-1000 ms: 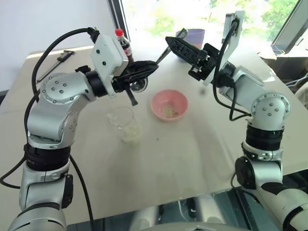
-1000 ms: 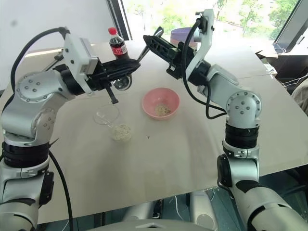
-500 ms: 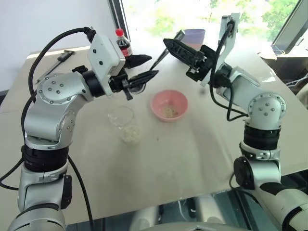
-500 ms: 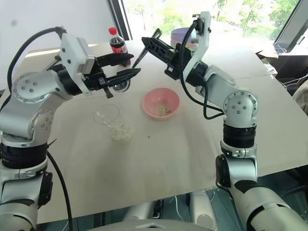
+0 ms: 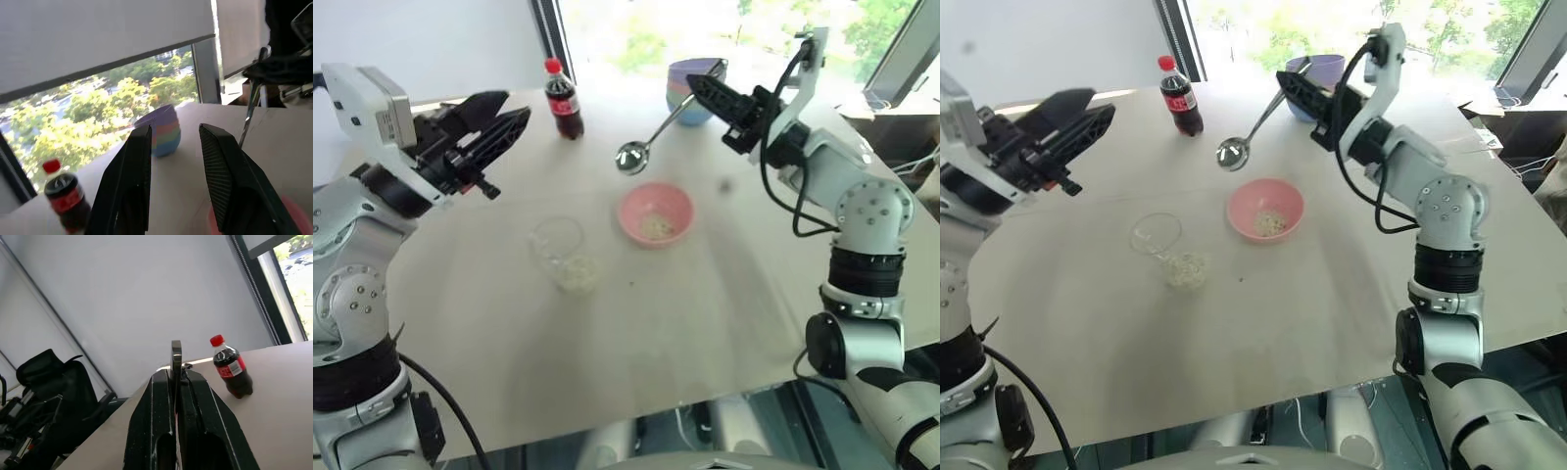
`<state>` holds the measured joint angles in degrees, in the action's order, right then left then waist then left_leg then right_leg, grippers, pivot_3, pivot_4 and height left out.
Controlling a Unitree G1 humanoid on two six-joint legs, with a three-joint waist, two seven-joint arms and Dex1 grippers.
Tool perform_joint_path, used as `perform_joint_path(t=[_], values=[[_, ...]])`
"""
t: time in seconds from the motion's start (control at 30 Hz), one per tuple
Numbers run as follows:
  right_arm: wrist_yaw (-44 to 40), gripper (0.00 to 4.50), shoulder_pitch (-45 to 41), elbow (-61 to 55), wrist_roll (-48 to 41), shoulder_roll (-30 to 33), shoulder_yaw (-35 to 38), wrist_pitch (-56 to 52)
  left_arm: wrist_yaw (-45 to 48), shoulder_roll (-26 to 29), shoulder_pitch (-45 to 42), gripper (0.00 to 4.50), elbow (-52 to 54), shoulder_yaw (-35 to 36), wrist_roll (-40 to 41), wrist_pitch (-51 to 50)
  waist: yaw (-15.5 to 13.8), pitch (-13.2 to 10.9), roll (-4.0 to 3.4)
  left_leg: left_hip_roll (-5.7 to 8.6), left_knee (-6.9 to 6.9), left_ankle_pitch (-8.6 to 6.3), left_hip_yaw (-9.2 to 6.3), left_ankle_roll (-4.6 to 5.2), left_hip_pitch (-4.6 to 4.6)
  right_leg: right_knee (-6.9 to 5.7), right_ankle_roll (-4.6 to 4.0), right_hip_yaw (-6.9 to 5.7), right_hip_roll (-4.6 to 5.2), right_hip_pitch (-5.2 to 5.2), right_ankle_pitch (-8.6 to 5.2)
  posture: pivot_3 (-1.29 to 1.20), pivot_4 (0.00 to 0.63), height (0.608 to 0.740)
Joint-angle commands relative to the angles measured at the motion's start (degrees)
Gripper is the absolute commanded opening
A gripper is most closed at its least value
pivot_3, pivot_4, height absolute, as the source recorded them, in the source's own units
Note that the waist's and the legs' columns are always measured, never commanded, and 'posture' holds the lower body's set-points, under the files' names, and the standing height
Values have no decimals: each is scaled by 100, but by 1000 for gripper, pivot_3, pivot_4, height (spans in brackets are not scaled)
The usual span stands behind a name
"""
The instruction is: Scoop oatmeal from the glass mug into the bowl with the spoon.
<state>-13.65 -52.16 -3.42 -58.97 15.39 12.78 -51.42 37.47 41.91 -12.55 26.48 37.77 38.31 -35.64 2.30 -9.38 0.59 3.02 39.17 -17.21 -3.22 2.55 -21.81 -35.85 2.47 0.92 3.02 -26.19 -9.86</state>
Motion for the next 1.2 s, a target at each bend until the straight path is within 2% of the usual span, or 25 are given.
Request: perform_joint_path(t=[0.03,0.2,0.37,0.53,0.7,1.03,1.2], values=[[27,0,27,-51,-54,232,333,-19,-18,-294,1014,1610,528,900,81,130,8,0,0,-1,1,0,-4,0,-4,0,0,-4,0,0,0,0,150,740],[20,0,65,156,132,434,415,47,323,-1305,3203,1610,1119,1036,-169,819,-13,0,0,-8,0,-1,4,0,-2,6,-1,2,16,2,0,0,150,740],[-20,0,17,259,228,392,388,67,386,-1690,3811,1610,959,395,-703,1595,-135,1,-4,-10,1,-4,-11,7,9,2,-14,-1,19,21,6,0,150,740],[-76,0,91,116,61,425,398,-173,426,-1463,3407,1610,320,-770,-1812,2612,-182,4,-12,-7,7,-14,-11,27,29,4,-15,-18,9,51,7,0,150,740],[-61,0,165,1,93,635,465,-325,333,-1390,2623,1610,-824,-1339,-2297,3379,-162,5,-15,-8,6,-2,-7,5,24,6,-14,-17,15,44,7,0,150,740],[90,0,211,-146,77,765,592,-385,365,-1314,1602,1610,-1968,-1641,-2113,3655,-149,4,-16,-12,4,-8,-4,15,3,5,-13,-9,20,14,8,0,150,740],[123,0,250,-193,114,768,605,-367,505,-1359,1194,1610,-2118,-1673,-1549,3194,-150,4,-16,-12,4,-4,-9,8,2,4,-12,-8,21,14,8,0,150,740]])
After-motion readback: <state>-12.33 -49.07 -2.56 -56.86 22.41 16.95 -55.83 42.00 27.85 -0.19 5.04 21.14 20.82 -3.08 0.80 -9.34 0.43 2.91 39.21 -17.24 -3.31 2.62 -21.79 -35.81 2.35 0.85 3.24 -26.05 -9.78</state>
